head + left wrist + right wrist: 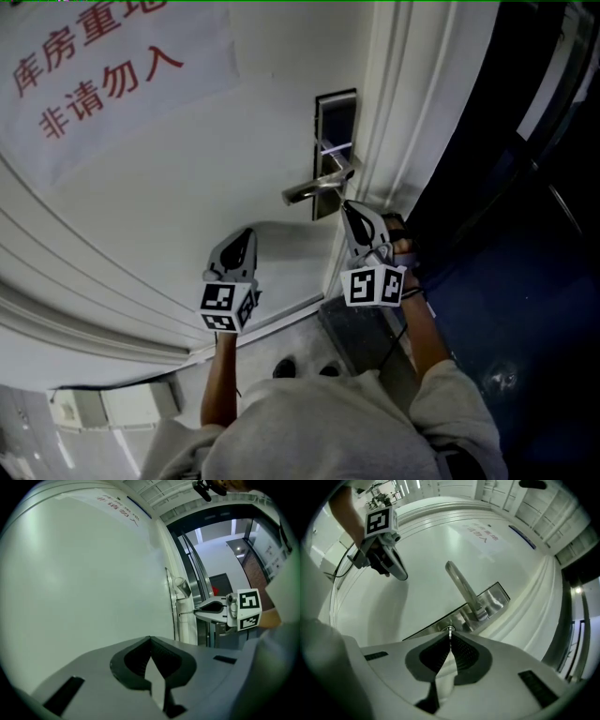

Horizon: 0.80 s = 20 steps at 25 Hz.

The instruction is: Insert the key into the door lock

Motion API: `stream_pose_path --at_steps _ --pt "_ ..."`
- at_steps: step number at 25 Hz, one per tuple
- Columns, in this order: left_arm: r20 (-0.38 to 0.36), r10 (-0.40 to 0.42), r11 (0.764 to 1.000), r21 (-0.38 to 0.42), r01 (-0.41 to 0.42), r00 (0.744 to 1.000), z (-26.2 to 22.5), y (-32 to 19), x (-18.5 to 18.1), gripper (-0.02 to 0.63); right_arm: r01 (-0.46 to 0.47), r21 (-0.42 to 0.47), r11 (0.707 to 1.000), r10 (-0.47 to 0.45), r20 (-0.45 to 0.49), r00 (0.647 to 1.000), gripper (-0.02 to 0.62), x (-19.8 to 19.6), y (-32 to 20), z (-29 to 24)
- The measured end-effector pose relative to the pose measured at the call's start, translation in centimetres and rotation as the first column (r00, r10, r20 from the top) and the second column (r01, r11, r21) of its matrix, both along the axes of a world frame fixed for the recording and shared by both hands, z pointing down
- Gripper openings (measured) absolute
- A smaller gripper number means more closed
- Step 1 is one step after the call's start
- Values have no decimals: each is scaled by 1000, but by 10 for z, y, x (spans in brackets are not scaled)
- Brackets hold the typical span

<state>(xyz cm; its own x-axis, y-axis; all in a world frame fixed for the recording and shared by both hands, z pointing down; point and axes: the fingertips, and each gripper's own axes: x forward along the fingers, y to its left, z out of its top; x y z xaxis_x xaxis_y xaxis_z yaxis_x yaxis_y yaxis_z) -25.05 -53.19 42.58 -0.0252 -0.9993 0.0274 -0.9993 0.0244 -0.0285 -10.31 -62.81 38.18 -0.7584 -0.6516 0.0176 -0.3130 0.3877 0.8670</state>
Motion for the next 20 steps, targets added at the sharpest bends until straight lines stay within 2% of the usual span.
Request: stream_pose_path --at_steps 4,9,15,20 --pt "-12 -10 999 -32 9 1000 6 1 -3 17 -1 112 994 13 -103 995 31 -2 -1 8" --pt "-11 -9 1000 -27 9 1000 7 -1 -4 17 4 196 981 27 -156 987 29 -3 -1 11" --pt "2 -9 1000 -2 9 1000 3 -2 -5 17 -1 245 970 47 -182 982 30 -2 -3 12" --pt "-16 -11 999 -36 11 1000 11 -2 -5 17 15 281 960 50 -222 974 30 -7 -5 12"
